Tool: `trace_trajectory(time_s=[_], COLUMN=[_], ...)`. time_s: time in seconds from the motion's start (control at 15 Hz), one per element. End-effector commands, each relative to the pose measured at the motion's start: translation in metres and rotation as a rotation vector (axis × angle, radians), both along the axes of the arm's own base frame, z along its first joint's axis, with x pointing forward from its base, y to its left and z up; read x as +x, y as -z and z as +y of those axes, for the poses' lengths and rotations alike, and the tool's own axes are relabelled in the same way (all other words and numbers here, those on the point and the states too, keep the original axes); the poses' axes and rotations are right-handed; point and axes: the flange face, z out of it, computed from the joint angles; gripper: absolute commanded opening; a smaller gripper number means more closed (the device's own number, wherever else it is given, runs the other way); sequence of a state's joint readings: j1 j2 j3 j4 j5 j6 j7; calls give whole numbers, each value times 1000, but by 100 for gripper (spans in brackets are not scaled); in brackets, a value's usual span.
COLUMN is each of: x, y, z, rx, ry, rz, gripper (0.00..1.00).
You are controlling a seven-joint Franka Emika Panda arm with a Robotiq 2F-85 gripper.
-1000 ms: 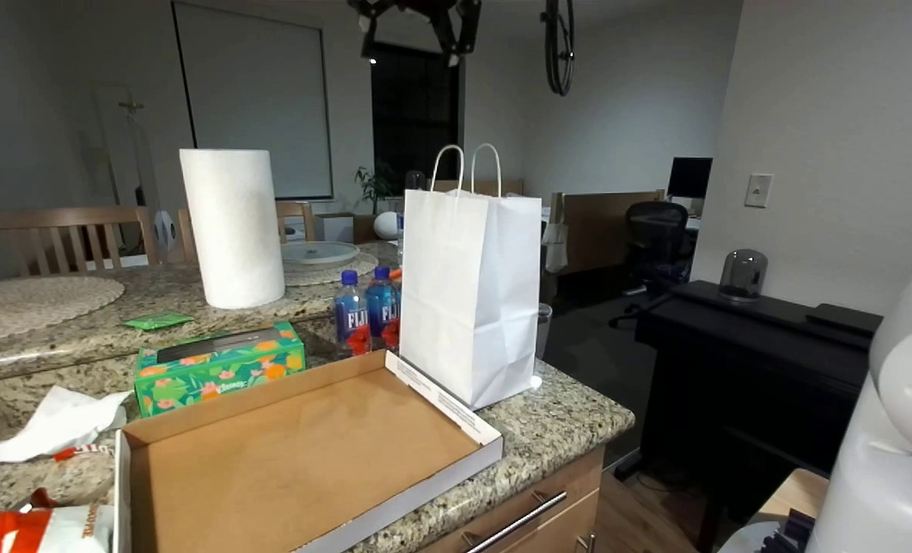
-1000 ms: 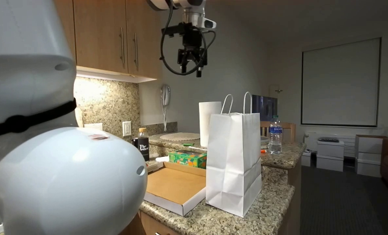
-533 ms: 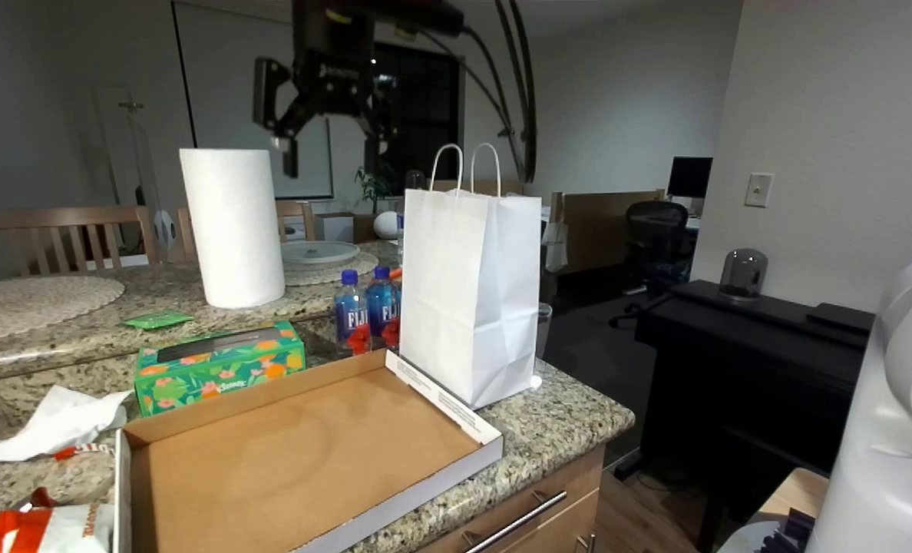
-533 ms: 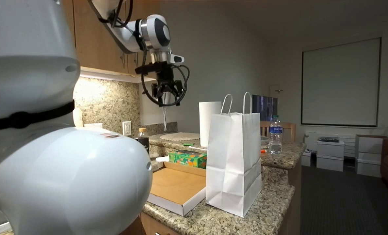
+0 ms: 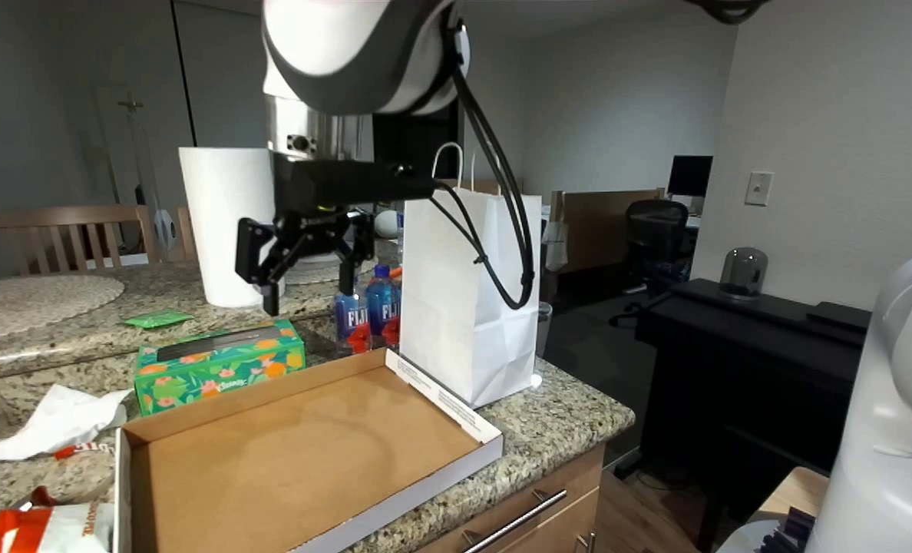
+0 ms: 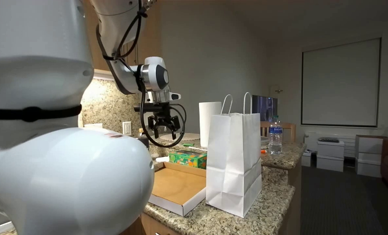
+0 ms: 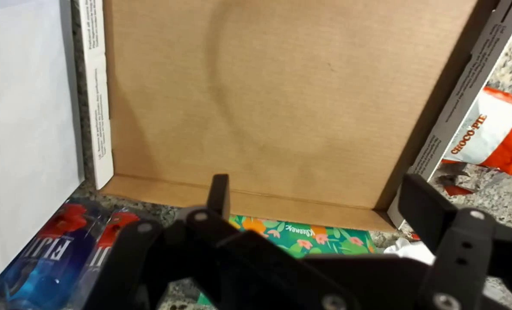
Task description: Put the socks in the bag
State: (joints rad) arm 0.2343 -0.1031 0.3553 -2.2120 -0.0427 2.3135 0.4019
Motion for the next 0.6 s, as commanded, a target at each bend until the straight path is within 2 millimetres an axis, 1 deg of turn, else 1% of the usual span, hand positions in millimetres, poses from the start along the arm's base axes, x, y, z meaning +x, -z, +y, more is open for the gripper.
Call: trace_trajectory(time_s=[0.0,0.4,0.47,0.53], x=[18,31,25,26], y=[24,47,43,46], z=[-8,-15,-15,-15], rx=[64,65,50,50], ry=[-6,23,35,38], rz=[57,136,111,117], gripper=[100,100,100,100])
